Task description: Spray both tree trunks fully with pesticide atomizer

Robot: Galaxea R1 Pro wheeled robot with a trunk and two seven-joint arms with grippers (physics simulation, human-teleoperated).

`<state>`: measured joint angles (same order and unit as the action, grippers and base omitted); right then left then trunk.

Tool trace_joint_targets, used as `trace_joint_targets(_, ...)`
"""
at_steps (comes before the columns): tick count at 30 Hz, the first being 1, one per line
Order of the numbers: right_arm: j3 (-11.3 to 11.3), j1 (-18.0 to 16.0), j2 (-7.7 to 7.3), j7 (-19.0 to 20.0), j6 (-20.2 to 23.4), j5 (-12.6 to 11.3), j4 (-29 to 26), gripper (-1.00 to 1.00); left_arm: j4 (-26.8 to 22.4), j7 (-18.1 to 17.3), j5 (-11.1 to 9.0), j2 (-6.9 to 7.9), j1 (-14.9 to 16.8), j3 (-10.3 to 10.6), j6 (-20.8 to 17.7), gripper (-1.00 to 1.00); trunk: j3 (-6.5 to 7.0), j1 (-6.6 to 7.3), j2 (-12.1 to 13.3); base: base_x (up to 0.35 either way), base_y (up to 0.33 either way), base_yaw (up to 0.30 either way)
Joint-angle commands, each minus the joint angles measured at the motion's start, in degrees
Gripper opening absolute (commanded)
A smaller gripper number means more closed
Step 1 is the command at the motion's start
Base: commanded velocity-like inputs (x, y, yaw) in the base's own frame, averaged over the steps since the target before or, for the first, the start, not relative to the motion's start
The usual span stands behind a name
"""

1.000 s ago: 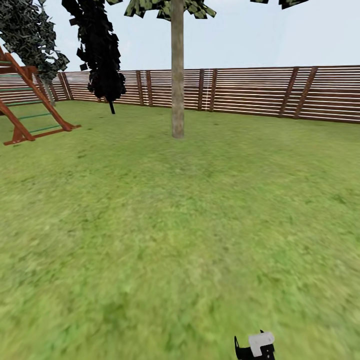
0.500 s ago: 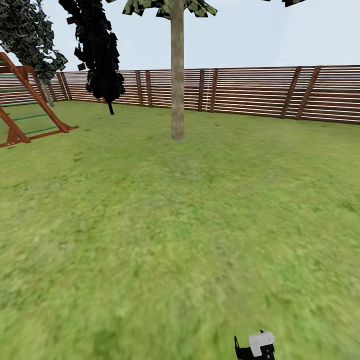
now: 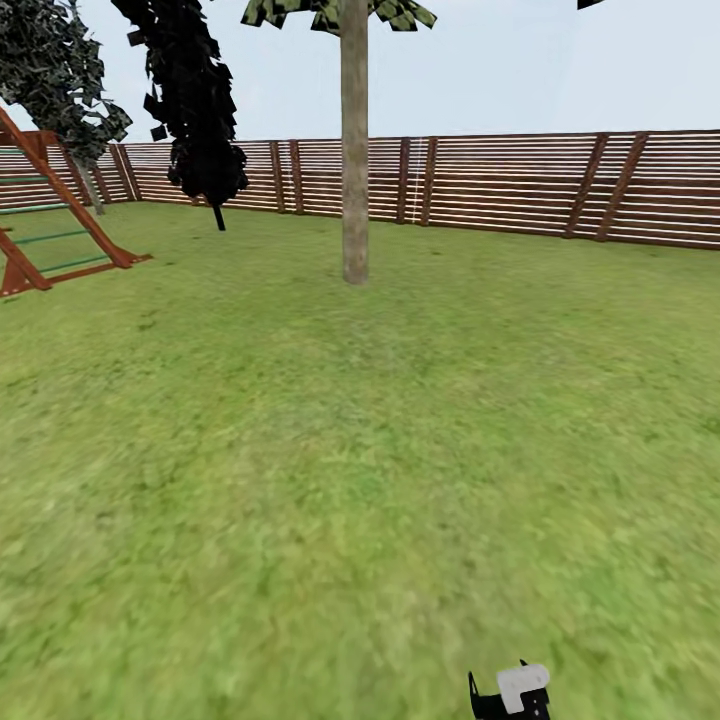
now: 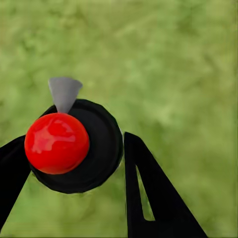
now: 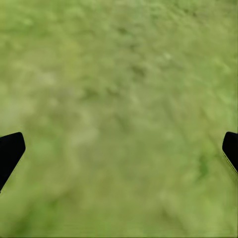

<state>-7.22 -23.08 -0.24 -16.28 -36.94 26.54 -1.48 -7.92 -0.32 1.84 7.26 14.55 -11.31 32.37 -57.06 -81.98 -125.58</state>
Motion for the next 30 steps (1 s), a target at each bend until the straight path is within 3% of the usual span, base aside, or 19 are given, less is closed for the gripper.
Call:
trace_joint_targets(1, -0.43, -0.04, 0.01, -0.25, -0.15, 0.62, 0.07, 1.0, 0.07, -0.03, 0.21, -0.02, 0.04, -0.24, 0.19, -1.0, -0.05, -0.03, -0.02, 0.336, 0.0, 0.0)
trace_joint_targets(30, -0.43, -0.04, -0.01, -0.25, -0.15, 0.62, 0.07, 1.0, 0.21, -0.03, 0.27, 0.5, 0.04, -0.34, 0.26, -1.0, -0.05, -0.03, -0.02, 0.336, 0.0, 0.0)
